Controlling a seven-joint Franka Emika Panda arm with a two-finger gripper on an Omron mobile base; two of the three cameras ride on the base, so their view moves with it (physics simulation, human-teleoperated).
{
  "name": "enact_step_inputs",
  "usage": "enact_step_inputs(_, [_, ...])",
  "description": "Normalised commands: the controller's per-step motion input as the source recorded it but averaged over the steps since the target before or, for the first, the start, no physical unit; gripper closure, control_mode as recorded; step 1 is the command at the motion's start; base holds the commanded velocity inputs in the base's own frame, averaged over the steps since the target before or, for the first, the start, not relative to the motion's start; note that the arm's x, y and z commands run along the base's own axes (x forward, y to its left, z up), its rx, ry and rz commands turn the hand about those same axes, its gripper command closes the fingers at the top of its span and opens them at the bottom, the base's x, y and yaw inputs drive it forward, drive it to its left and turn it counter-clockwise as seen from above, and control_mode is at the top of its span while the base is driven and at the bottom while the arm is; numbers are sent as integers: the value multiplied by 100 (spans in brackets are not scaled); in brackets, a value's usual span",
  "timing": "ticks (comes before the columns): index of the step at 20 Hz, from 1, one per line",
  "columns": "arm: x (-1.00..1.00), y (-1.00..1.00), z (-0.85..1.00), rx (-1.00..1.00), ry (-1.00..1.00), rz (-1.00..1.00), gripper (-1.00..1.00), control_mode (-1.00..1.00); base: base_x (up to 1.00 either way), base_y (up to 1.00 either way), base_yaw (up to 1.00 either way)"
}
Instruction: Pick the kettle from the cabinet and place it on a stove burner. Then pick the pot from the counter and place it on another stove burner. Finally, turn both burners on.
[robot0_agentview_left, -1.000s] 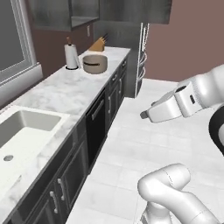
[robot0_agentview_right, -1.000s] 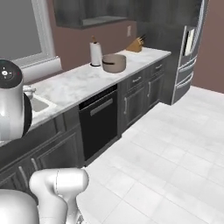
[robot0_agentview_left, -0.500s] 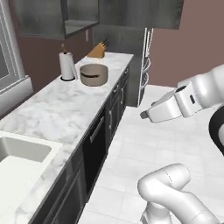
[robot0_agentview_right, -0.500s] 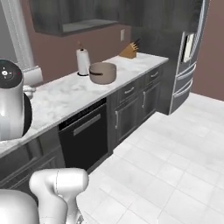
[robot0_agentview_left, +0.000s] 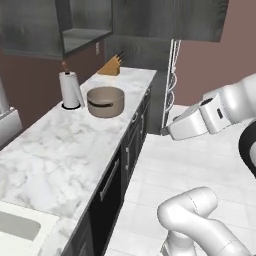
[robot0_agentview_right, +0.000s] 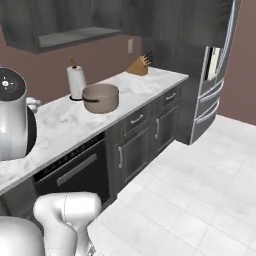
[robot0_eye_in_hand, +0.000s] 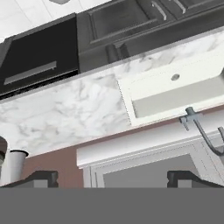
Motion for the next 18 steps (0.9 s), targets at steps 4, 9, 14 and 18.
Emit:
enact_step_inputs(4, [0, 0, 0, 0, 0, 0, -100, 100, 100, 0, 0])
enact_step_inputs(9, [0, 0, 0, 0, 0, 0, -100, 100, 100, 0, 0])
enact_step_inputs(14, [0, 0, 0, 0, 0, 0, -100, 100, 100, 0, 0])
enact_step_inputs(18, [0, 0, 0, 0, 0, 0, -100, 100, 100, 0, 0])
